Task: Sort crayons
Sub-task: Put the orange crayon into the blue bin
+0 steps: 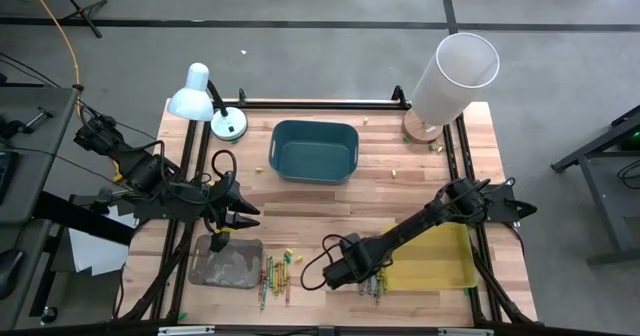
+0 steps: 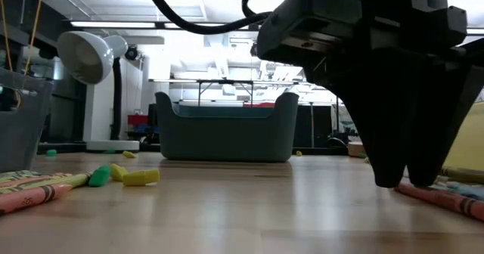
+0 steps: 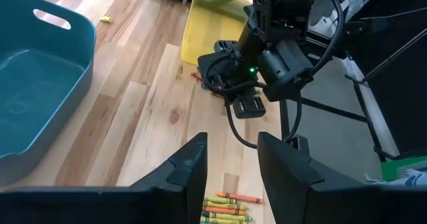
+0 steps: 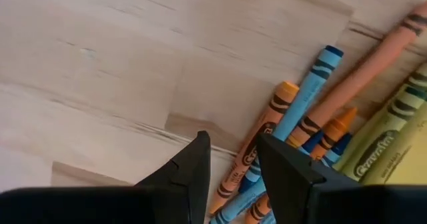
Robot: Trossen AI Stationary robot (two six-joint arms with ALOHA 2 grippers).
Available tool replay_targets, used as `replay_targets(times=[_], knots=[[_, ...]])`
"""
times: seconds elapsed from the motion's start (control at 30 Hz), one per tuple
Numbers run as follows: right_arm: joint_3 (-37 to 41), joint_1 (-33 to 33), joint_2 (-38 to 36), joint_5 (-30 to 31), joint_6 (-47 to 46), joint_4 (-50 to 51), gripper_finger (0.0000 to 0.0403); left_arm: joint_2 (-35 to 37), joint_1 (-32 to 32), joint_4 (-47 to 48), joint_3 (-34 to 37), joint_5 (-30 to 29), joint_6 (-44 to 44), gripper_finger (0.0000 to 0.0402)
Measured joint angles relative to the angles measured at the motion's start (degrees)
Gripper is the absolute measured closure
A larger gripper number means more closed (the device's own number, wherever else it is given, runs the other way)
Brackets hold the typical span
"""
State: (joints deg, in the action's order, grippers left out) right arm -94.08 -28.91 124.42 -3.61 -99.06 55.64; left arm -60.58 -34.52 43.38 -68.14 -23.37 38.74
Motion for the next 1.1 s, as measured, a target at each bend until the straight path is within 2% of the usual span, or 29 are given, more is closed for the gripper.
replay_targets(times=[0.3,0.9,1.1], knots=[[0.0,-0.12,-0.04,-2.45,-1.6,-0.08,0.0281,0.0,0.0,0.04,0.0,0.01,0.0,0.0279],[0.02,-0.12,1.27,-2.88,-2.7,-2.3,0.0281,-0.01,0.0,0.11,0.0,0.34,-1.76,0.0279],[-0.07,-0.1,1.9,-2.85,-2.54,-3.12,0.0286,0.0,-0.01,0.15,0.0,2.87,0.12,0.0279]])
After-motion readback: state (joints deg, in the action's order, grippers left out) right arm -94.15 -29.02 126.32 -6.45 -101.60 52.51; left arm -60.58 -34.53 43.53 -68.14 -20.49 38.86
